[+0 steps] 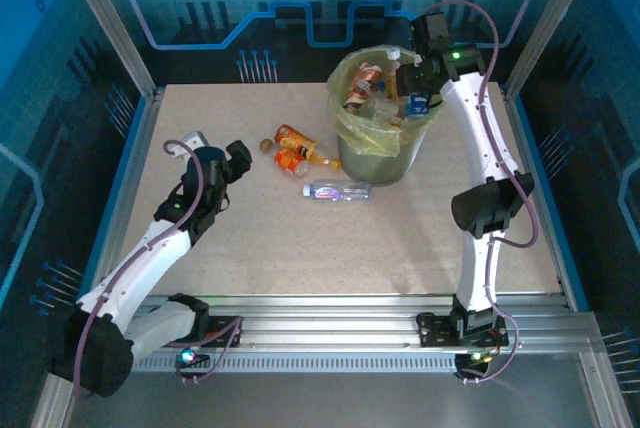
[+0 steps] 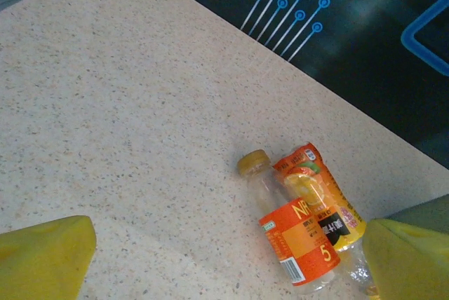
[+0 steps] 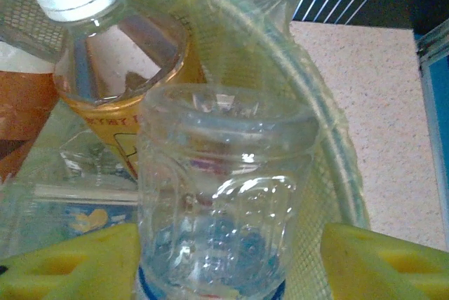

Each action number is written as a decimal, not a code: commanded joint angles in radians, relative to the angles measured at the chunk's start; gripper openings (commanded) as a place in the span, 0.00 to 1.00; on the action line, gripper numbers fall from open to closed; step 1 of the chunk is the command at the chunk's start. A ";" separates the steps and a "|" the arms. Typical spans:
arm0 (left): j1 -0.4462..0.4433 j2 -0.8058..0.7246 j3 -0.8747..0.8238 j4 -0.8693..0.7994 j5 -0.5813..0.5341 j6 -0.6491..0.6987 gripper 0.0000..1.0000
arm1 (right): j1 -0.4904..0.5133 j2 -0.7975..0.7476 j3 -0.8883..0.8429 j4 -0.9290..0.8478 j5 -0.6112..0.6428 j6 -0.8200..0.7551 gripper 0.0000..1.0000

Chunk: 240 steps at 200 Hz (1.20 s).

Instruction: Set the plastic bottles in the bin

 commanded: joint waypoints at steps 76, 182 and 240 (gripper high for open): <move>-0.004 0.239 0.161 -0.043 0.231 -0.144 0.99 | 0.058 -0.321 -0.214 0.054 -0.119 -0.008 1.00; -0.048 0.633 0.372 -0.069 0.244 -0.300 0.99 | 0.149 -0.694 -0.678 0.196 -0.100 0.064 1.00; -0.048 0.820 0.534 -0.133 0.247 -0.320 0.99 | 0.155 -0.768 -0.769 0.217 -0.099 0.102 1.00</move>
